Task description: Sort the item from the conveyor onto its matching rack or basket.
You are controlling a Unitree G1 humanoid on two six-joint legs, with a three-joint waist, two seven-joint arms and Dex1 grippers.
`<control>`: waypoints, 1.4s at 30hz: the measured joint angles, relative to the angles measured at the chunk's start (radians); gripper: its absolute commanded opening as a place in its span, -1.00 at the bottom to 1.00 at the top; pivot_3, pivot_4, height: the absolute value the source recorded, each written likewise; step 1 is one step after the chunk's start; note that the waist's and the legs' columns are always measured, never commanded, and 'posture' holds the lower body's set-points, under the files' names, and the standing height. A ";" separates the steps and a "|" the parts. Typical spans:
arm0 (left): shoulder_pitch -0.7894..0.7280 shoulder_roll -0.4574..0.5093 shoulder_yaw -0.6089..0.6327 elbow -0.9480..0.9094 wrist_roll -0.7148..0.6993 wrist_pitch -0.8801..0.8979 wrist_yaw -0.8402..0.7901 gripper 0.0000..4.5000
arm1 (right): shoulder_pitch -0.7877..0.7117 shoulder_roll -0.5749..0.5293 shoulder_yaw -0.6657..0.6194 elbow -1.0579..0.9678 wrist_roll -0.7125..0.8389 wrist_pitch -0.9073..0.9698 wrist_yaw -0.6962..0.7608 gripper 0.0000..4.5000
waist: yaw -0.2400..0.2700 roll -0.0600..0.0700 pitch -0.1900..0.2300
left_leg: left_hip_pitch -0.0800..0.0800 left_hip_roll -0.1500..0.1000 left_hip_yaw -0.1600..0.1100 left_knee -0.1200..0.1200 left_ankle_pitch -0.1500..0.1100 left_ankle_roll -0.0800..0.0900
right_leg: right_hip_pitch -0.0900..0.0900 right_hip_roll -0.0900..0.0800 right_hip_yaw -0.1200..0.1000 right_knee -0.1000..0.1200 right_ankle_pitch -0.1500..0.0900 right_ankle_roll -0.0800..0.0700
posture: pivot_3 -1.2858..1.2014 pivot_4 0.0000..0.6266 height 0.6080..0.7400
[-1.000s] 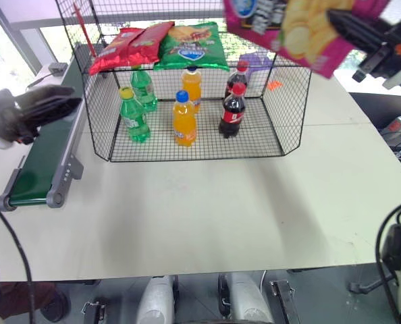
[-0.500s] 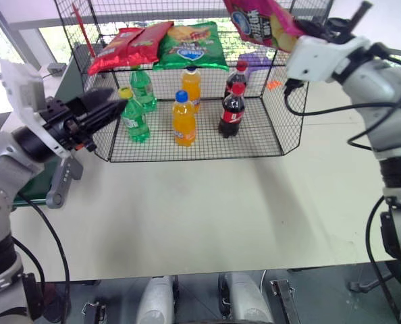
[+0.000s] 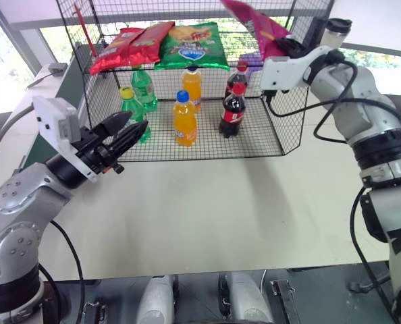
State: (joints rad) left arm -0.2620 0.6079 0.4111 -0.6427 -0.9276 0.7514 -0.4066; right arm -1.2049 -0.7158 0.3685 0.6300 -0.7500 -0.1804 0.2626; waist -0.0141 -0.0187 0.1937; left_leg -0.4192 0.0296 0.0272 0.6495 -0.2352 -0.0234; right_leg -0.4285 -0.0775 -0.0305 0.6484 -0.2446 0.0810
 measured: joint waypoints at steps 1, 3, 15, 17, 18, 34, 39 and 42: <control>0.001 -0.002 -0.005 0.005 0.000 -0.002 -0.002 -0.09 | -0.001 0.010 0.000 0.000 -0.002 0.003 0.000 -1.00 | 0.000 0.000 0.000 | 0.000 0.000 0.000 0.000 0.000 0.000 | 0.000 0.000 0.000 0.000 0.000 0.000 | 0.03 -0.52 1.00; 0.002 -0.005 -0.014 0.018 0.002 -0.008 -0.004 -0.09 | -0.001 0.032 0.002 -0.003 0.000 0.002 0.002 -1.00 | 0.000 0.000 0.000 | 0.000 0.000 0.000 0.000 0.000 0.000 | 0.000 0.000 0.000 0.000 0.000 0.000 | 0.03 -0.52 1.00; 0.013 -0.017 -0.047 0.080 0.010 -0.051 -0.028 -0.09 | 0.113 -0.098 -0.041 -0.248 0.018 0.062 0.159 -1.00 | 0.003 0.000 0.000 | 0.000 -0.001 0.000 0.000 0.000 0.000 | 0.000 0.000 0.000 0.000 0.000 0.001 | 0.03 -0.52 1.00; 0.013 -0.018 -0.051 0.093 0.016 -0.060 -0.031 -0.09 | 0.130 -0.102 -0.051 -0.263 0.016 0.076 0.171 -1.00 | 0.001 0.000 0.000 | 0.000 -0.001 0.000 0.000 0.000 0.000 | 0.000 0.000 0.000 0.000 0.000 0.001 | 0.03 -0.52 1.00; 0.011 -0.019 -0.058 0.096 0.019 -0.063 -0.034 -0.09 | 0.134 -0.098 -0.051 -0.263 0.010 0.080 0.172 -1.00 | -0.002 0.000 0.000 | 0.001 -0.001 0.000 0.000 0.000 0.000 | 0.000 0.000 0.000 0.000 0.000 0.001 | 0.03 -0.52 1.00; 0.017 -0.025 -0.083 0.115 0.046 -0.081 -0.036 -0.09 | 0.086 0.048 -0.034 -0.183 0.006 0.095 0.165 -1.00 | 0.002 0.000 0.000 | 0.001 -0.001 0.000 0.000 0.000 0.000 | 0.001 0.000 0.000 0.000 0.000 0.001 | 0.03 -0.52 1.00; 0.019 -0.031 -0.086 0.115 0.056 -0.090 -0.036 -0.08 | 0.084 0.048 -0.034 -0.174 -0.002 0.139 0.154 -0.74 | 0.000 0.000 0.000 | 0.001 -0.001 0.000 0.000 0.000 0.000 | 0.001 0.000 0.000 0.000 0.000 0.001 | 0.03 -0.52 1.00; 0.019 -0.032 -0.087 0.119 0.064 -0.092 -0.037 -0.08 | 0.082 0.048 -0.036 -0.175 -0.001 0.152 0.144 -0.23 | 0.001 0.000 0.000 | 0.001 -0.001 0.000 0.000 0.000 0.000 | 0.001 0.000 0.000 0.000 0.000 0.001 | 0.03 -0.52 1.00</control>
State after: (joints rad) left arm -0.2431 0.5756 0.3246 -0.5241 -0.8637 0.6592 -0.4439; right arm -1.1231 -0.6681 0.3322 0.4549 -0.7508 -0.0287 0.4068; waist -0.0135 -0.0187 0.1936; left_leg -0.4185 0.0290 0.0270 0.6494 -0.2352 -0.0233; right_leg -0.4276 -0.0777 -0.0307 0.6481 -0.2443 0.0817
